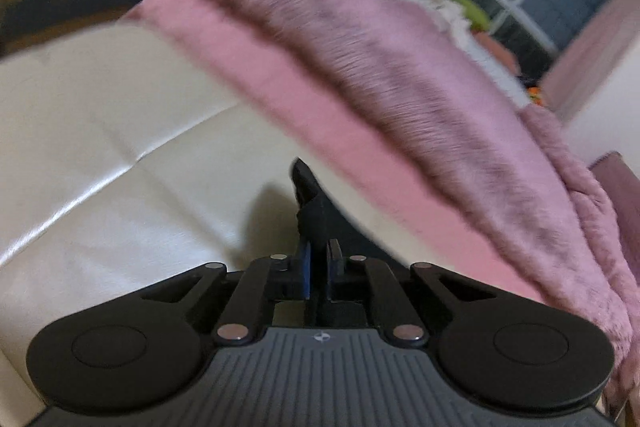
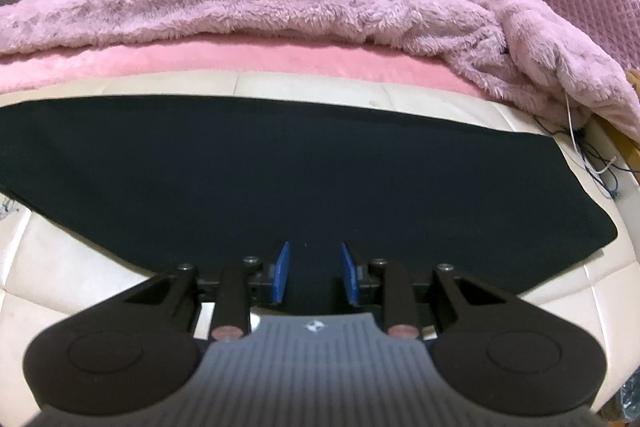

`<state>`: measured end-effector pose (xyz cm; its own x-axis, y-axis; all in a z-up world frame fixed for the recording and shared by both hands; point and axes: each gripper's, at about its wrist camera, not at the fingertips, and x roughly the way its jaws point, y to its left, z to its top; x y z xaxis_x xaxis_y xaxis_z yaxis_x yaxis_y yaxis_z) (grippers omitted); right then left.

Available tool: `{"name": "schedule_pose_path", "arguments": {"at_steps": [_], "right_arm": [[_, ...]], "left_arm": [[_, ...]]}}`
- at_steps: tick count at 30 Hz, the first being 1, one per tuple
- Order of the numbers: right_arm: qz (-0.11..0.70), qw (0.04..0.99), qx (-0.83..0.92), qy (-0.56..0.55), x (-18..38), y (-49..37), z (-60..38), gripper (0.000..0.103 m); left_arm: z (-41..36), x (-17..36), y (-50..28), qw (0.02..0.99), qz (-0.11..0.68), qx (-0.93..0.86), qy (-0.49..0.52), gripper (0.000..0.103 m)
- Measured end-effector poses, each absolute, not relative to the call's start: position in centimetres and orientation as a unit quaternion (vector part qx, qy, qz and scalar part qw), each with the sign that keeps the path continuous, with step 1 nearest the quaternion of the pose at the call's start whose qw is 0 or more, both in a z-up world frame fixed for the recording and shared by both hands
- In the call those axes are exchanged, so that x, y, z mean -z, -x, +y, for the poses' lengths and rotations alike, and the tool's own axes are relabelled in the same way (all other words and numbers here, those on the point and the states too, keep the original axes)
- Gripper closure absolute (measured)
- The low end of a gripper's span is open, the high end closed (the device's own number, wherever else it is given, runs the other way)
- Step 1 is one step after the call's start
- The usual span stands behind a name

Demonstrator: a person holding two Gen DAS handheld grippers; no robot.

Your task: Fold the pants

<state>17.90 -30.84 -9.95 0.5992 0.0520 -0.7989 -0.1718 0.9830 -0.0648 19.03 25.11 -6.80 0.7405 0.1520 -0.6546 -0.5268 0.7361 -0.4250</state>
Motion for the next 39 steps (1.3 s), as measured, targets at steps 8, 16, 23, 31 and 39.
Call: {"name": "schedule_pose_path", "arguments": {"at_steps": [8,16,23,31,39], "right_arm": [[0.436,0.894,-0.099,0.028,9.6,-19.6,-30.4,0.08],[0.44,0.887,-0.139,-0.026,9.9,-20.4,-30.1,0.08],[0.453,0.875,-0.163,-0.058,10.7,-20.0,-30.6,0.08],[0.465,0.861,-0.181,-0.1,12.1,-19.5,-30.7,0.08],[0.444,0.855,-0.235,-0.127,11.4,-20.3,-28.1,0.087]], "left_arm": [[14.7,1.4,-21.2,0.931,0.273,-0.134,0.203,0.097],[3.9,2.1,-23.8,0.938,0.304,-0.065,0.151,0.097],[-3.4,8.6,-24.3,0.908,0.405,0.0,0.103,0.097],[-2.7,10.7,-24.0,0.857,0.479,0.079,0.171,0.081],[-2.4,8.2,-23.8,0.875,0.461,0.102,0.109,0.058]]}}
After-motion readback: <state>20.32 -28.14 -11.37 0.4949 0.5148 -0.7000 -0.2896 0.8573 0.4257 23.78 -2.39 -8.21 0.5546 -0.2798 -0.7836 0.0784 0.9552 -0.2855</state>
